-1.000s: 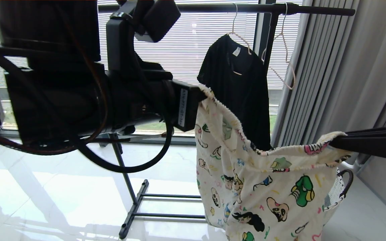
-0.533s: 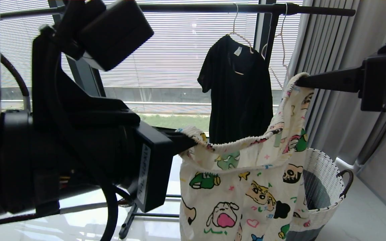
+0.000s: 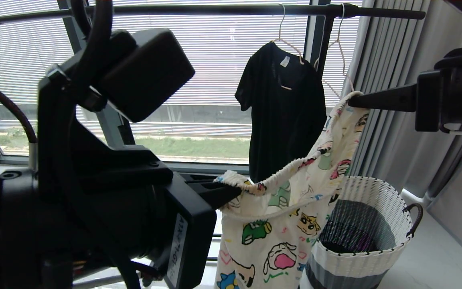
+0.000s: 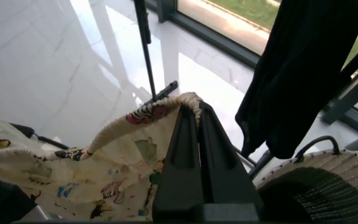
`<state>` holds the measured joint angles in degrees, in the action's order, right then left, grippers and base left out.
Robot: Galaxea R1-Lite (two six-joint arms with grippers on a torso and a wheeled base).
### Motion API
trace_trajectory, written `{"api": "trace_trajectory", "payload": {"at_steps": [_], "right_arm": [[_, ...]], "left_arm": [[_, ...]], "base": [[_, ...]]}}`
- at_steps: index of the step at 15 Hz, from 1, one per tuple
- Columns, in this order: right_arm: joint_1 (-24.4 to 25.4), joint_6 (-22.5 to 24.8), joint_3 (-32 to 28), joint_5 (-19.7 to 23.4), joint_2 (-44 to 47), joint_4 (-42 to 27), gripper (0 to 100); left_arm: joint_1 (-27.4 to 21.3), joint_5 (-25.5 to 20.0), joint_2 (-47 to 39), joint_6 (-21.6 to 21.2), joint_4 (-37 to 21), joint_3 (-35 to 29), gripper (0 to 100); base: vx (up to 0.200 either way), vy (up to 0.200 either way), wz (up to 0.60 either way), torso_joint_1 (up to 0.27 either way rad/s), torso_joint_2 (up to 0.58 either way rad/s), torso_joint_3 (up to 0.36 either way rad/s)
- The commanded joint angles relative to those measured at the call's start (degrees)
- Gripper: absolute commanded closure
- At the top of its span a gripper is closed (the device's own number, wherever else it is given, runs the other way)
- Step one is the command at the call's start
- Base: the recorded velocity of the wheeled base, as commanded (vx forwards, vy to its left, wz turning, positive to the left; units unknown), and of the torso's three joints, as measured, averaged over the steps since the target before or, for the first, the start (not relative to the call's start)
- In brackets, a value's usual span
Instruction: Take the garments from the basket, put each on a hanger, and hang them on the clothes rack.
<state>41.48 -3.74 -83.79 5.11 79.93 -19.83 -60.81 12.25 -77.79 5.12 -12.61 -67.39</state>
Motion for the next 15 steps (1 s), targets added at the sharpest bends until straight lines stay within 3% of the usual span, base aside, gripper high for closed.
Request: {"api": "trace_trajectory", "payload": {"at_steps": [1, 3, 5, 13, 14, 15], "right_arm": [[-0.9, 0.1, 0.8, 0.1, -3.4, -2.7, 100], [-0.9, 0.1, 2.8, 0.2, -6.7, -5.0, 100], [-0.6, 0.1, 4.5, 0.4, -9.2, -6.3, 100], [-0.6, 1.9, 4.9, 0.3, -8.6, -6.4, 100], [-0.6, 1.9, 5.0, 0.3, -8.7, -6.4, 0], [-0.6, 2.0, 5.5, 0.2, -8.8, -6.5, 0]], "left_arm": [[4.8, 0.1, -2.1, -2.0, 4.3, -0.4, 100], [12.4, -0.1, -5.6, -7.8, 12.5, -0.9, 100], [16.6, -0.3, -8.8, -9.5, 18.3, -3.6, 100], [16.5, -0.3, -9.1, -9.4, 18.3, -4.3, 100], [16.5, -0.1, -9.2, -9.4, 18.3, -4.2, 100], [16.5, 0.1, -9.7, -9.4, 18.3, -4.2, 100]], "base": [[0.0, 0.0, 0.0, 0.0, 0.0, 0.0], [0.0, 0.0, 0.0, 0.0, 0.0, 0.0], [0.0, 0.0, 0.0, 0.0, 0.0, 0.0], [0.0, 0.0, 0.0, 0.0, 0.0, 0.0], [0.0, 0.0, 0.0, 0.0, 0.0, 0.0], [0.0, 0.0, 0.0, 0.0, 0.0, 0.0]]}}
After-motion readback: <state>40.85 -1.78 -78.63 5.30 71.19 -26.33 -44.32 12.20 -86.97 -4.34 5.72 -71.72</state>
